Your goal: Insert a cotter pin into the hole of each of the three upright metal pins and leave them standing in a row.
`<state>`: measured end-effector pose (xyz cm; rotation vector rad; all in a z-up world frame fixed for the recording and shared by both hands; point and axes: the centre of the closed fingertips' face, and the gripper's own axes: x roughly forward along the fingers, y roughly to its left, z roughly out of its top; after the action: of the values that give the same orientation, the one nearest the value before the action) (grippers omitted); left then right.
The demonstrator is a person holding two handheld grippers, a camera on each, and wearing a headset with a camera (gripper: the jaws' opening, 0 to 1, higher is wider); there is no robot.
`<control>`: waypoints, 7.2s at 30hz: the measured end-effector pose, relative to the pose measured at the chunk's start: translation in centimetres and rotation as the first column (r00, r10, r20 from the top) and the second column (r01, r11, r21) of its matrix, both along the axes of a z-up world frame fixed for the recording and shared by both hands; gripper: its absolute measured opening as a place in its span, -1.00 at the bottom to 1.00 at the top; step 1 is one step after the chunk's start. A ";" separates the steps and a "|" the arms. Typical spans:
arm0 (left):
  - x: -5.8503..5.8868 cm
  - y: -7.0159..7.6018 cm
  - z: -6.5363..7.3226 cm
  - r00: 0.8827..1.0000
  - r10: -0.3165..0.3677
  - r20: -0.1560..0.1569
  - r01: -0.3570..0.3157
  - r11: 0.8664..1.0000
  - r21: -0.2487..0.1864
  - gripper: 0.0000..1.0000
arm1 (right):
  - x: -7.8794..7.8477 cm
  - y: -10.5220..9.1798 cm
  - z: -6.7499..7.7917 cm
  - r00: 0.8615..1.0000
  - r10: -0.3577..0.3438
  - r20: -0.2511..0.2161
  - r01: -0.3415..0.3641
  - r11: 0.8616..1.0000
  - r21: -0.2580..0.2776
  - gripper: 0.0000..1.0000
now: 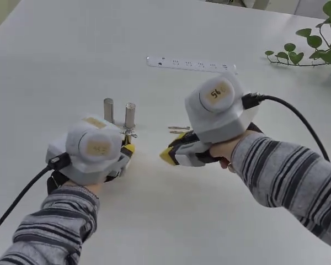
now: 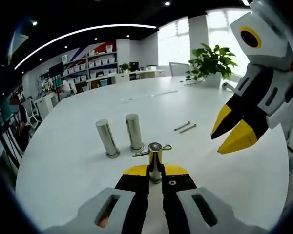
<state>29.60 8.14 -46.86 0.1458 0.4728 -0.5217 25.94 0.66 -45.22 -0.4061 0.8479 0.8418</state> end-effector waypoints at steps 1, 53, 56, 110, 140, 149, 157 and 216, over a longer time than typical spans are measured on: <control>0.0 0.2 0.0 1.000 0.005 -0.002 -0.005 1.000 -0.002 -0.90 | 0.0 0.0 0.0 1.000 -0.001 -0.002 0.001 1.000 0.001 -0.78; 1.0 3.8 -0.2 0.988 0.157 0.007 -0.157 0.987 0.015 -0.88 | -0.9 0.1 -0.8 0.998 -0.045 -0.041 0.047 0.998 0.048 -0.68; 1.0 3.8 -0.3 0.988 0.156 0.004 -0.156 0.988 0.017 -0.82 | -0.9 0.1 -0.8 0.998 -0.047 -0.040 0.049 0.998 0.047 -0.68; -3.1 4.4 5.8 0.998 0.030 0.053 -0.027 0.998 -0.050 0.56 | 10.9 7.3 0.0 0.983 -0.119 0.137 0.076 0.956 0.282 -0.71; -4.2 2.8 6.3 0.998 -0.041 0.045 0.044 0.996 -0.074 0.93 | 6.4 4.8 1.0 0.982 -0.107 0.155 0.067 0.968 0.242 -0.84; -4.3 2.5 6.5 0.998 -0.048 0.047 0.051 0.996 -0.078 0.97 | 3.6 3.4 0.9 0.983 -0.092 0.160 0.056 0.975 0.213 -0.84; -4.4 2.2 6.6 0.997 -0.056 0.050 0.060 0.995 -0.074 0.97 | 2.3 2.6 0.4 0.984 -0.086 0.156 0.055 0.979 0.196 -0.84; -4.6 1.1 5.9 0.997 -0.075 0.031 0.077 0.994 -0.074 0.94 | 4.3 -4.9 -0.8 0.994 0.107 0.014 -0.106 0.993 -0.048 -0.55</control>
<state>25.02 9.24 -40.96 0.0986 0.4210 -0.6103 30.19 -4.27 -46.00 -0.5023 0.8374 0.9170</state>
